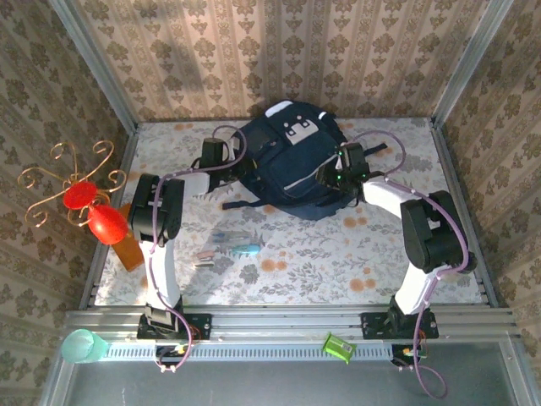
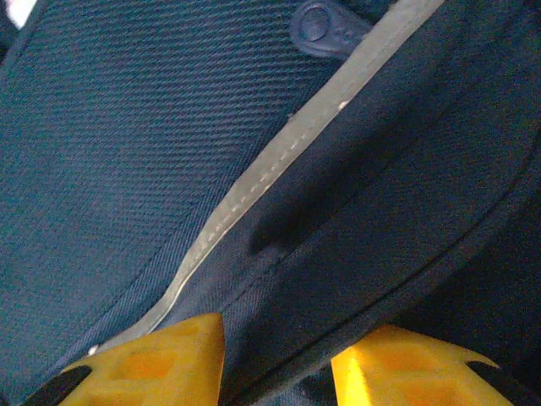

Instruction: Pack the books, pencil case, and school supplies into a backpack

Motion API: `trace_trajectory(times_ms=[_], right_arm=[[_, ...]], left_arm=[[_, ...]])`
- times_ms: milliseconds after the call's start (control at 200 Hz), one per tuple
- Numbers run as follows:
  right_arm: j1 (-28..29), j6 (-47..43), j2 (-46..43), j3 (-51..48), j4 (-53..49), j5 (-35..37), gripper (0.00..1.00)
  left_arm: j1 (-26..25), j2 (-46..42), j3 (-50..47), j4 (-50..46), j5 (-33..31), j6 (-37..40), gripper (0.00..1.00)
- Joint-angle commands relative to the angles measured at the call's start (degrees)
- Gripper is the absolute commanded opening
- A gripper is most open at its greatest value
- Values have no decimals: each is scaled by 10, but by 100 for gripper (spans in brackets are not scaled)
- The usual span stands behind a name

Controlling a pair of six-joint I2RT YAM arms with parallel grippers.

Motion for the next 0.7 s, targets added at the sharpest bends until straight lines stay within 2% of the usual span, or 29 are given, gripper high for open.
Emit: trace_trajectory(times_ms=[0,240,360,460,585,695], right_arm=[[-22,-45,29,47,-40,19,39],[-29,-94,30,116,-122,67,45],[-19,-94,-17,101,-132,77,53],[16,-86,-75,64,-125,85,59],[60,-14,-134,11,-86,11,61],[123,40,-141,-15,-49,-20,61]], left_arm=[[-20,-30,-51,-3,-6,-6,0],[-58,-88,-153,79,-46,-73,0],[-68,-101,-187,128,-69,-116,0],[-70,-118,-198,133,-86,-127,0],[-76,-142,-209,123,-107,-131,0],[-77,-156,-214,126,-105,-142,0]])
